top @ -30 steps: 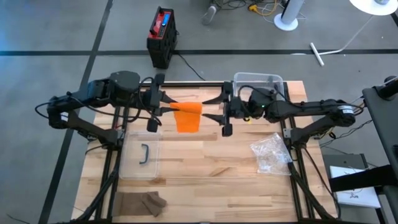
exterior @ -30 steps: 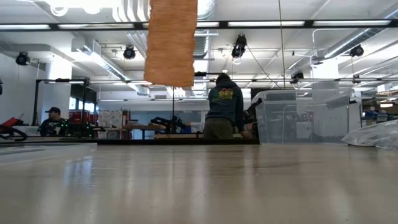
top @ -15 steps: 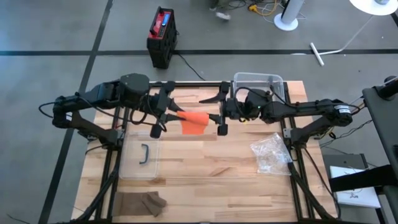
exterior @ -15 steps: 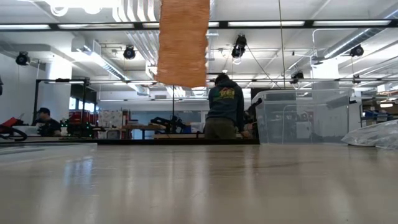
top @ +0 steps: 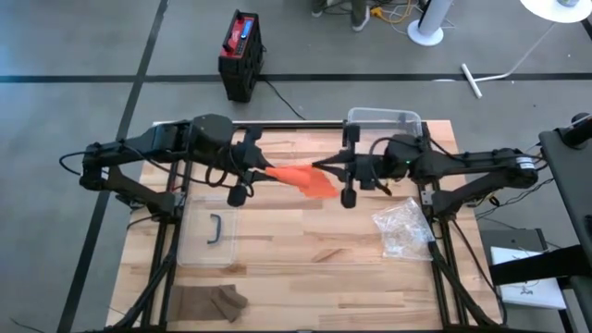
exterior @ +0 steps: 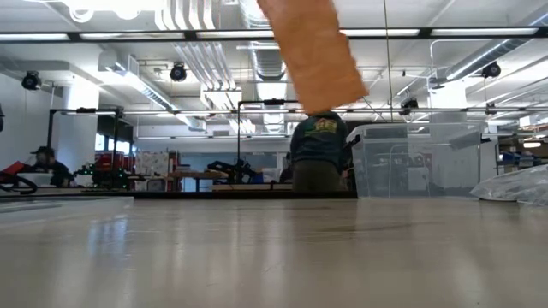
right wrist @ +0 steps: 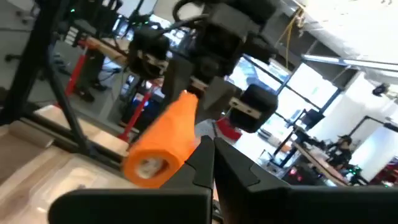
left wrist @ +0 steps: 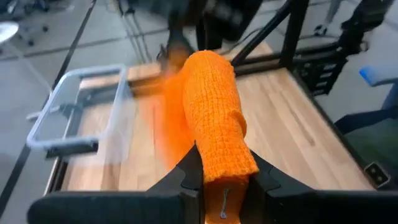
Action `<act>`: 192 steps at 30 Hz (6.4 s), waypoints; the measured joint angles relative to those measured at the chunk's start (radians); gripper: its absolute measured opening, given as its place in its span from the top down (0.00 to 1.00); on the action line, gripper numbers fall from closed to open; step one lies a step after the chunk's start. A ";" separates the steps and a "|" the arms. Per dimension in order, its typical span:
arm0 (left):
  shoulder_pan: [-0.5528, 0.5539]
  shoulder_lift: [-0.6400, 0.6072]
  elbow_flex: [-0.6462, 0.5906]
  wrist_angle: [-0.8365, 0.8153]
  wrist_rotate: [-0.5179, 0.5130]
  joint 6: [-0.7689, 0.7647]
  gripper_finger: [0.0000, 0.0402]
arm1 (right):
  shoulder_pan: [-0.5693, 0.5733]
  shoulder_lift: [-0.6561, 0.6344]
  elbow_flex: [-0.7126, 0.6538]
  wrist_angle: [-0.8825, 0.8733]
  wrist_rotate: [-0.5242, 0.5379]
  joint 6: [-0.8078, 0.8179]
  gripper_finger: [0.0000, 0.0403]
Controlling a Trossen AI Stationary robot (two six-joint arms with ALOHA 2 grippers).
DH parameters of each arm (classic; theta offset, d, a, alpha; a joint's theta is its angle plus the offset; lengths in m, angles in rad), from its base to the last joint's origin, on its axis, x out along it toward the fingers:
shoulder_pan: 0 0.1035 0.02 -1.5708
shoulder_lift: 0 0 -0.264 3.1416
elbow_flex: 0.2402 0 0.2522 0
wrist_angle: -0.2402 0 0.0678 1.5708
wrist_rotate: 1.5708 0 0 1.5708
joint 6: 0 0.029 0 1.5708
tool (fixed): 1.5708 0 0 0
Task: Roll bandage
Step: Roll the orange bandage
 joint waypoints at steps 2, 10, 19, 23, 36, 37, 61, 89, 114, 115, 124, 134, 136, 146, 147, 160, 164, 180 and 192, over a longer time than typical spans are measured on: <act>0.000 -0.012 -0.008 -0.016 -0.013 -0.002 0.89 | 0.009 -0.016 0.002 -0.037 0.048 0.000 1.00; -0.003 -0.019 -0.025 0.049 0.021 0.036 0.89 | -0.001 0.050 -0.032 -0.074 0.224 0.003 0.99; -0.003 -0.025 -0.087 0.086 0.016 -0.068 0.89 | 0.031 0.078 -0.032 -0.011 0.153 -0.023 0.74; -0.004 -0.025 -0.134 0.109 0.023 -0.119 0.89 | 0.041 0.079 -0.033 -0.041 0.139 -0.041 0.62; -0.004 -0.034 -0.383 0.267 -0.216 -0.200 0.89 | 0.088 0.105 0.019 -0.045 0.179 0.268 0.53; -0.004 -0.033 -0.406 0.304 -0.217 -0.200 0.89 | 0.085 0.130 0.021 -0.043 0.169 0.296 0.54; -0.183 -0.085 -0.495 0.426 -0.380 -0.092 0.89 | 0.053 0.270 0.240 -0.601 0.240 0.449 0.99; -0.188 -0.200 -0.500 0.346 -0.414 -0.138 0.89 | 0.069 0.252 0.236 -0.651 0.226 0.459 0.87; -0.193 -0.230 -0.542 0.489 -0.267 -0.058 0.89 | 0.134 0.258 0.126 -0.232 0.213 0.207 0.86; -0.193 -0.226 -0.543 0.494 -0.266 -0.058 0.89 | 0.134 0.258 0.126 -0.234 0.213 0.201 0.86; -0.193 -0.274 -0.543 0.447 -0.319 -0.064 0.89 | 0.147 0.166 0.127 -0.321 0.303 0.226 0.73; -0.193 -0.284 -0.543 0.487 -0.320 -0.028 0.89 | 0.135 0.164 0.070 0.002 0.161 0.322 0.39; -0.193 -0.284 -0.543 0.507 -0.306 -0.021 0.89 | 0.134 0.190 0.071 0.053 0.160 0.330 0.34; -0.193 -0.280 -0.543 0.570 -0.211 0.038 0.89 | 0.101 0.246 0.084 0.070 0.149 0.459 0.32; -0.193 -0.277 -0.543 0.572 -0.209 0.039 0.89 | 0.101 0.246 0.084 0.071 0.150 0.459 0.34; -0.194 -0.268 -0.543 0.610 -0.229 0.045 0.87 | 0.102 0.242 0.084 0.067 0.107 0.392 0.79; -0.195 -0.268 -0.543 0.614 -0.292 0.033 0.84 | 0.099 0.236 0.084 0.064 0.118 0.325 0.90; -0.194 -0.372 -0.541 0.453 -0.222 -0.172 0.44 | 0.115 0.235 0.083 0.071 0.108 0.032 0.89; -0.194 -0.368 -0.541 0.359 -0.114 -0.122 0.20 | 0.128 0.234 0.114 0.068 0.029 -0.173 0.88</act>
